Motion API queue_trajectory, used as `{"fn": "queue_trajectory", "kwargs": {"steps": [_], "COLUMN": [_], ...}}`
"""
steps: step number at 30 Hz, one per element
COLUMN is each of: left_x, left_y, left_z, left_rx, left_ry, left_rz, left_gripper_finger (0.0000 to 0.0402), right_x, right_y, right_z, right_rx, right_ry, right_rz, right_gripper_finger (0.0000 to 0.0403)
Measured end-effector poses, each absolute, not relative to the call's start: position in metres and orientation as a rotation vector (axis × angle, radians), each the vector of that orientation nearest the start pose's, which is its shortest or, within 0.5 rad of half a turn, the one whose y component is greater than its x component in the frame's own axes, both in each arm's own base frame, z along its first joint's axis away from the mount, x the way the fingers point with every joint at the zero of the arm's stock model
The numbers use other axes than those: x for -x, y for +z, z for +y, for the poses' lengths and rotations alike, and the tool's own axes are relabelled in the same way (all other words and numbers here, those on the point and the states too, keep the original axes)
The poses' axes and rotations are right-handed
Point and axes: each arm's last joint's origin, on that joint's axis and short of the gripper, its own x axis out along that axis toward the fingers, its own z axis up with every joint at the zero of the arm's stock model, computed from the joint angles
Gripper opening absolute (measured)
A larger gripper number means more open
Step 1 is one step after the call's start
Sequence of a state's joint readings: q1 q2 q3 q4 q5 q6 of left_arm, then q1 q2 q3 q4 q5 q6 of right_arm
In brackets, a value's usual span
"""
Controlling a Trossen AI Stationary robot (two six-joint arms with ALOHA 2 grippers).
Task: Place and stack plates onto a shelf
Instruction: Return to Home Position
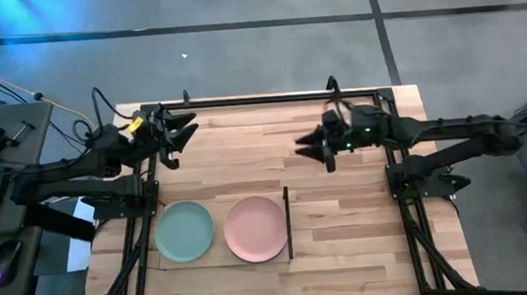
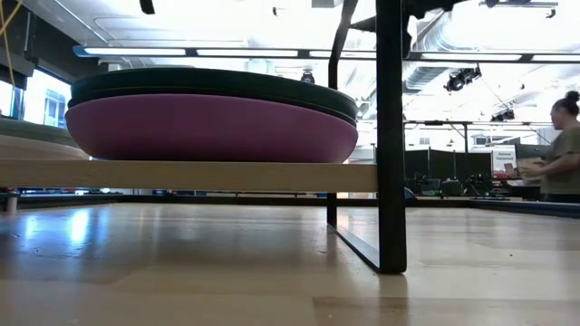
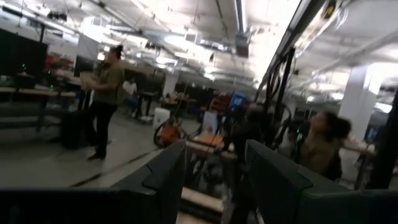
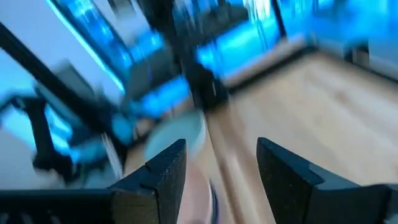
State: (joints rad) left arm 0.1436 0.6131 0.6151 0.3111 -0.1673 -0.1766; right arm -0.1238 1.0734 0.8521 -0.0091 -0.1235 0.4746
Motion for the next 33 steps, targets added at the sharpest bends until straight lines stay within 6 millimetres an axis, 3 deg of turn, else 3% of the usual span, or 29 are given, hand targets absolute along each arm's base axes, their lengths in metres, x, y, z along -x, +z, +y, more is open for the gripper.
{"fn": "queue_trajectory", "kwargs": {"steps": [3, 7, 14, 19, 25, 33], "left_x": [-0.144, -0.15, -0.157, -0.146, -0.134, -0.136], "left_y": [0.342, 0.338, 0.331, 0.336, 0.34, 0.337], "left_z": [0.026, 0.025, -0.001, -0.011, -0.006, -0.003], "left_rx": [0.174, 0.187, 0.243, 0.18, 0.132, 0.122], "left_ry": [0.283, 0.274, 0.093, 0.063, 0.082, 0.08], "left_rz": [-0.305, -0.277, -0.196, -0.222, -0.245, -0.21], "left_gripper_finger": [0.0156, 0.0143, 0.0014, 0.0003, 0.0001, 0.0], "right_x": [-0.239, -0.242, -0.245, -0.245, -0.246, -0.245], "right_y": [0.322, 0.321, 0.317, 0.317, 0.322, 0.328], "right_z": [-0.027, -0.027, -0.027, -0.027, -0.027, -0.027], "right_rx": [-0.459, -0.445, -0.458, -0.451, -0.387, -0.334], "right_ry": [-0.037, -0.031, -0.037, -0.036, -0.021, -0.008], "right_rz": [0.08, 0.066, 0.086, 0.084, 0.034, -0.024], "right_gripper_finger": [0.0177, 0.0177, 0.0177, 0.0177, 0.0177, 0.0177]}}
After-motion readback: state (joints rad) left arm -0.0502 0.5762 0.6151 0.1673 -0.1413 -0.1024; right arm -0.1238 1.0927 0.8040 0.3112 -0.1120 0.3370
